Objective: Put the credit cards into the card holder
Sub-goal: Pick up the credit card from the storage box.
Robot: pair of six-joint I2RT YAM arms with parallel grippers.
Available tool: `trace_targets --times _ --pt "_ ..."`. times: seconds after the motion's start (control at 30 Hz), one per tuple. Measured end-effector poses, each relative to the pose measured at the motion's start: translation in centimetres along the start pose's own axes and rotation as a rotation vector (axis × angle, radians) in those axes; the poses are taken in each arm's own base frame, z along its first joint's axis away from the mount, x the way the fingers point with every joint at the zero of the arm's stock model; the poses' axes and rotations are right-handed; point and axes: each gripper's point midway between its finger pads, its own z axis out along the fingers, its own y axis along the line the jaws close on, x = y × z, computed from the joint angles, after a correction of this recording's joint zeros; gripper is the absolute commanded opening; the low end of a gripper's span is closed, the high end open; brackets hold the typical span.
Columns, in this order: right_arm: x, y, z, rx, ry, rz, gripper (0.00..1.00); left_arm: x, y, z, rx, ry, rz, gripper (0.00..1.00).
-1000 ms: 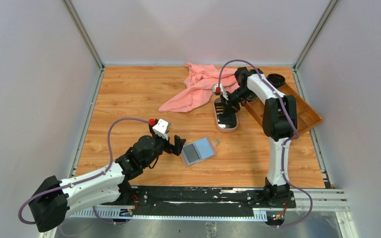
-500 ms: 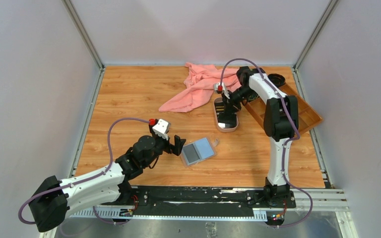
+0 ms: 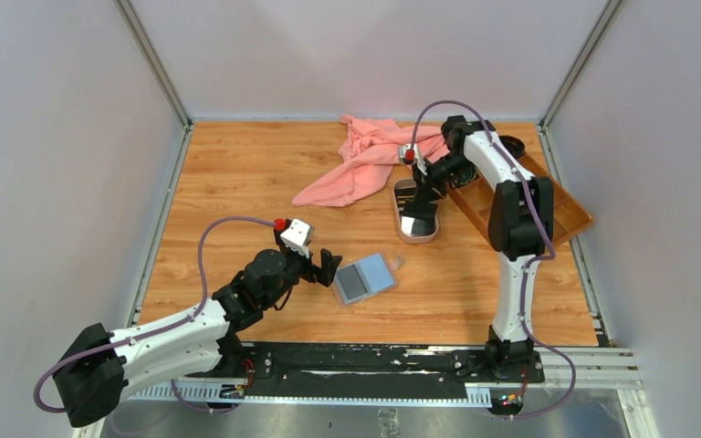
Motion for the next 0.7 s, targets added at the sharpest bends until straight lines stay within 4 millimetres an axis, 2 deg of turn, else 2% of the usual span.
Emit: trace_targets --times 0.3,0.7 --pt "-1.1 -1.0 -1.5 0.043 -0.027 -0.002 0.00 0.0 0.0 0.0 0.000 0.000 0.000 1.00" --pt "-1.8 -1.4 -2.4 0.067 -0.051 0.042 0.00 0.2 0.0 0.0 -0.001 0.005 0.002 1.00"
